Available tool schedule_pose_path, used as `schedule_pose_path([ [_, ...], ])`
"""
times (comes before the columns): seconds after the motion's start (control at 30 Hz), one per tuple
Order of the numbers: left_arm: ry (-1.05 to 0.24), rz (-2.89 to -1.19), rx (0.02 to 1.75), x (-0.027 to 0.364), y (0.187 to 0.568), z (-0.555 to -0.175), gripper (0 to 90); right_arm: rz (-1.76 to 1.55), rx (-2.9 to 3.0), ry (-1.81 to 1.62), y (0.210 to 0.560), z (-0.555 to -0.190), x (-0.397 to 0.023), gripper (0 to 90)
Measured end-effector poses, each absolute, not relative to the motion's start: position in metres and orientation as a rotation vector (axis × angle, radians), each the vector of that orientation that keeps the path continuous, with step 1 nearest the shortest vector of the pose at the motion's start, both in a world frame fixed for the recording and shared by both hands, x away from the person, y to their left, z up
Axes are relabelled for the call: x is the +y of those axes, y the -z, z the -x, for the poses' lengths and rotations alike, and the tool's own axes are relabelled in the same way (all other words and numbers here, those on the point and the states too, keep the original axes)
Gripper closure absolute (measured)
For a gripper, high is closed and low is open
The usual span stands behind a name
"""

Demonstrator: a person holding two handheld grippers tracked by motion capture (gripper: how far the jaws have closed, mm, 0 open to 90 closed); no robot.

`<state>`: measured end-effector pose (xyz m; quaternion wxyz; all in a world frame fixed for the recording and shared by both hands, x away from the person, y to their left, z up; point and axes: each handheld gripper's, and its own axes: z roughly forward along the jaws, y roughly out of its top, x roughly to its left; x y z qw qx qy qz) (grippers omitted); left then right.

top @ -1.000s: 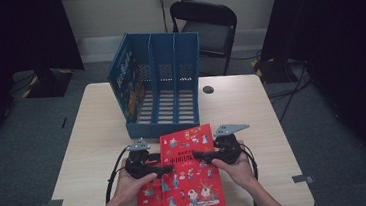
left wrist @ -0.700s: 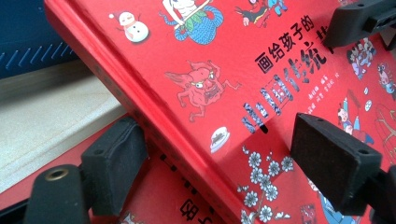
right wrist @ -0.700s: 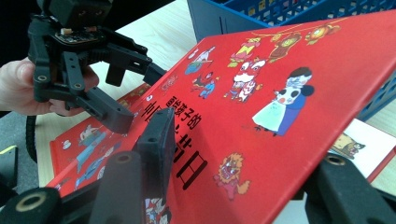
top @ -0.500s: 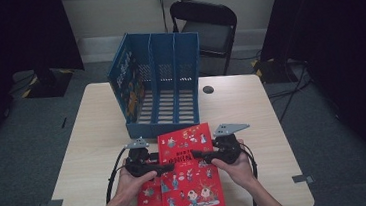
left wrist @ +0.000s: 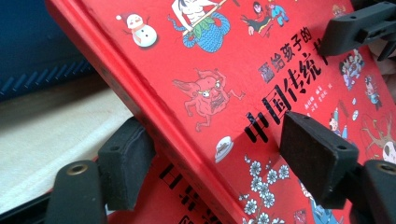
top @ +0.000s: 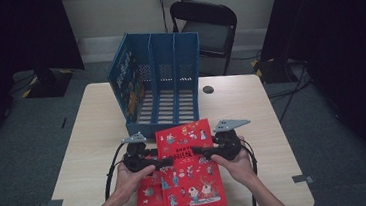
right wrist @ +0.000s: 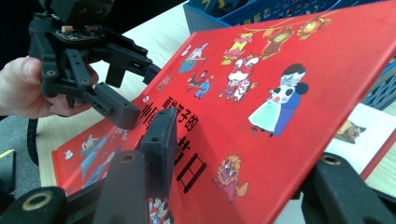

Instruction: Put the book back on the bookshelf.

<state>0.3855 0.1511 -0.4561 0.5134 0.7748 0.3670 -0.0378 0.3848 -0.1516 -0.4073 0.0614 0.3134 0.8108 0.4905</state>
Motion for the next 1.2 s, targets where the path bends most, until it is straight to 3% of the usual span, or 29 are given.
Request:
schedule_pose_path([
  [0.43,0.030,-1.806,0.835,0.162,0.440,-0.384,39.4,-0.998,2.434,-1.473,0.393,-0.387,-0.149,50.1],
  [1.2,-0.068,-1.733,0.768,0.174,0.404,-0.394,41.5,-0.909,2.295,-1.569,0.371,-0.388,-0.140,53.1],
])
